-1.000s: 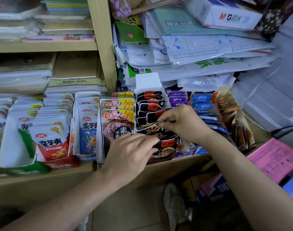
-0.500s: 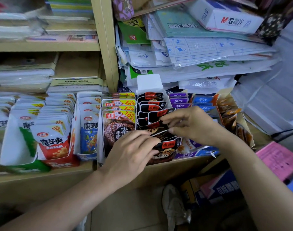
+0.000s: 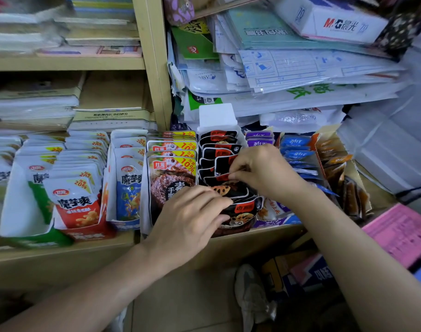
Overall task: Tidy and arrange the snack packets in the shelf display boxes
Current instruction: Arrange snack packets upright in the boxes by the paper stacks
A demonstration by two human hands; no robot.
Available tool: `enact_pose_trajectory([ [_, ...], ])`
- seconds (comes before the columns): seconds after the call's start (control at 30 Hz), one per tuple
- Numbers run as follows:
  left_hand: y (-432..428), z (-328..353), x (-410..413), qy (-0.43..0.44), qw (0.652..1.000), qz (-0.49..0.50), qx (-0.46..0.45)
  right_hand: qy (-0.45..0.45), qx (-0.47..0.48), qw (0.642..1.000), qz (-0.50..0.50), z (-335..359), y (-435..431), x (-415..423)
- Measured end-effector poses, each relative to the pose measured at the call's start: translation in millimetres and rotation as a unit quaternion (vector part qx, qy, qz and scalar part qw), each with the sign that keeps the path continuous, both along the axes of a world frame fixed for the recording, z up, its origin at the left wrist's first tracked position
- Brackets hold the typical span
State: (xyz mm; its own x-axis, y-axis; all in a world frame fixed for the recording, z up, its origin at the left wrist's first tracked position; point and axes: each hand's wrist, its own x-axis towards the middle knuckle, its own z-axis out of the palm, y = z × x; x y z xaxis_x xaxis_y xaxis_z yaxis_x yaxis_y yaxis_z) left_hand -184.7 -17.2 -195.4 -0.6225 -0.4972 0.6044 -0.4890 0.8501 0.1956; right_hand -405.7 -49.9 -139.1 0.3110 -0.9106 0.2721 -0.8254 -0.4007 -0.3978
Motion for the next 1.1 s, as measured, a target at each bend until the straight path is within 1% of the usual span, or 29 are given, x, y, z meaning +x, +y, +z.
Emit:
enact_pose_trajectory([
  [0.1,0,0,0,0.01,1.0,0.012,0.003,-0.103,-0.024,0.993,-0.044,9,8,-15],
  [0.13,0,0,0,0.01,1.0,0.013,0.004,-0.121,-0.022,0.991,-0.048,10,10,-17],
  [0.17,0,0,-1,0.006,1.0,0.012,0.003,-0.12,-0.013,0.991,-0.048,10,11,-17],
  [0.3,-1,1,-1,-0.003,1.0,0.008,0.006,-0.066,0.006,0.997,-0.026,-1,4,-8],
  [0.47,-1,1,-1,0.001,0.999,0.015,0.034,-0.049,0.041,0.998,-0.011,-4,1,-3],
  [0.53,-1,3,-2,0.006,0.999,0.013,0.049,-0.069,0.069,0.995,-0.017,-2,3,-5],
  [0.63,-1,7,-1,0.015,0.996,0.011,0.086,-0.144,0.124,0.981,-0.035,0,8,-19],
  [0.67,-1,8,0,0.019,0.995,0.016,0.101,-0.166,0.115,0.978,-0.045,0,11,-24],
  [0.7,-1,8,1,0.027,0.992,0.024,0.117,-0.179,0.086,0.978,-0.059,-1,12,-27],
  [0.77,-3,11,1,0.062,0.986,0.036,0.15,-0.175,0.014,0.981,-0.088,-1,11,-30],
  [0.8,-5,14,1,0.084,0.983,0.033,0.162,-0.163,-0.004,0.982,-0.096,0,9,-31],
  [0.87,-13,20,3,0.108,0.98,0.009,0.166,-0.128,0.01,0.987,-0.1,1,3,-30],
  [0.9,-19,23,6,0.091,0.982,-0.008,0.163,-0.109,0.027,0.989,-0.098,2,1,-29],
  [0.93,-26,25,11,0.056,0.986,-0.025,0.157,-0.097,0.039,0.99,-0.095,2,0,-27],
  [1.0,-41,27,22,-0.02,0.989,-0.05,0.137,-0.108,0.039,0.99,-0.085,1,-2,-24],
  [1.03,-47,26,26,-0.038,0.989,-0.056,0.13,-0.118,0.031,0.989,-0.079,0,-2,-24],
  [1.1,-54,24,29,-0.038,0.99,-0.067,0.115,-0.13,0.013,0.989,-0.07,-1,-4,-23],
])
